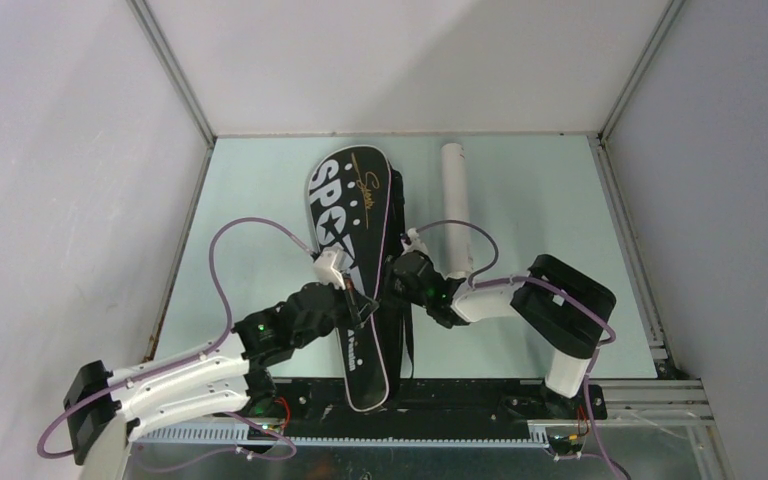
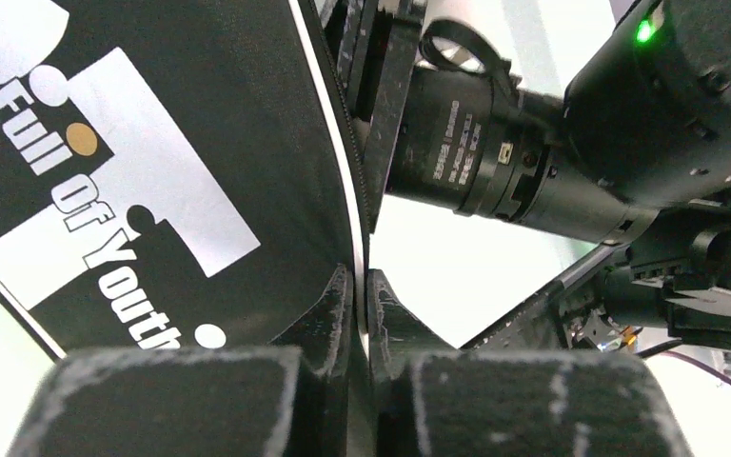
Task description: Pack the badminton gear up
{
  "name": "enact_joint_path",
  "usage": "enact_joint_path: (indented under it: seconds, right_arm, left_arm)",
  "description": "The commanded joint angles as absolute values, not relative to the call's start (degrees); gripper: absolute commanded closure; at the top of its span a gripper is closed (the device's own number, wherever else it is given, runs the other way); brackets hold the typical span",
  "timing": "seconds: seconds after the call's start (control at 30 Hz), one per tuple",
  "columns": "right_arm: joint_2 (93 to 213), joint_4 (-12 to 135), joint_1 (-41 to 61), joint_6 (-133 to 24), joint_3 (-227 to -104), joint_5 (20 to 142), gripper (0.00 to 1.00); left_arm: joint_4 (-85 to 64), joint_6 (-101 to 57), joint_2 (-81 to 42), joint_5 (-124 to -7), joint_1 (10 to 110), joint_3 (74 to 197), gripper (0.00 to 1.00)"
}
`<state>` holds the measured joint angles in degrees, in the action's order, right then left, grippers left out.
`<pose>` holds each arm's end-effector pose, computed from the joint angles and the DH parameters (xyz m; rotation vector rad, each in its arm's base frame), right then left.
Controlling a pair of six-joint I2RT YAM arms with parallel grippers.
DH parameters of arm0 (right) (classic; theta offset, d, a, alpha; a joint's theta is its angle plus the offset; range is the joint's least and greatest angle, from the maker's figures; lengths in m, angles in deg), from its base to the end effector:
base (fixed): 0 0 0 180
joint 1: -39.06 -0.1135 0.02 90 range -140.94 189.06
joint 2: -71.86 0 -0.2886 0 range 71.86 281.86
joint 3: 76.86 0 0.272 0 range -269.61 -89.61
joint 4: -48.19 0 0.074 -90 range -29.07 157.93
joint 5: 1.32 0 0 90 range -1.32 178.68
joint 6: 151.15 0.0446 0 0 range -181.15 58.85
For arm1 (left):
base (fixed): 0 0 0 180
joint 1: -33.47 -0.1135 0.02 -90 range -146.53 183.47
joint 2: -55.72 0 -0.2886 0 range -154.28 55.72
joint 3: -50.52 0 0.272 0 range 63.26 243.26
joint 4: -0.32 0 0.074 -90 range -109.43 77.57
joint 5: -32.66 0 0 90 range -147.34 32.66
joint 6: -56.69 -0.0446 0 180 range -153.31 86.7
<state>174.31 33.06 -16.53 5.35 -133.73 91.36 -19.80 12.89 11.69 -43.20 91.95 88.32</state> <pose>0.2135 0.3080 0.1410 0.2550 2.3391 1.1512 0.1076 -0.1545 0.2325 0.0648 2.1359 -0.8854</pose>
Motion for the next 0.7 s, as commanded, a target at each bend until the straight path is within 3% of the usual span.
enact_joint_path:
  seconds: [0.0,0.17,0.23,0.33,0.43,0.67]
  right_arm:
    - [173.6,31.1,-15.3,4.1,-138.5,95.5,0.77]
    - [167.4,42.7,-16.3,2.1,-138.6,99.0,0.41]
    - [164.8,47.8,-16.4,1.7,-138.6,101.9,0.35]
    - [161.6,54.3,-16.2,1.1,-138.6,103.7,0.32]
    - [158.4,57.9,-16.1,0.1,-138.6,106.3,0.31]
    - [157.3,58.1,-15.3,-1.9,-138.6,105.6,0.3]
  left_arm:
    - [-19.3,14.3,11.1,-44.5,93.1,89.8,0.83]
    - [-22.5,12.8,11.4,-41.6,93.1,91.3,0.59]
    - [-24.9,11.9,11.7,-40.0,93.1,92.2,0.48]
    - [-27.1,10.3,12.1,-37.0,93.1,93.6,0.34]
    - [-30.4,8.4,12.3,-34.2,93.1,95.0,0.28]
    - [-38.8,0.3,13.1,-28.0,93.1,101.9,0.22]
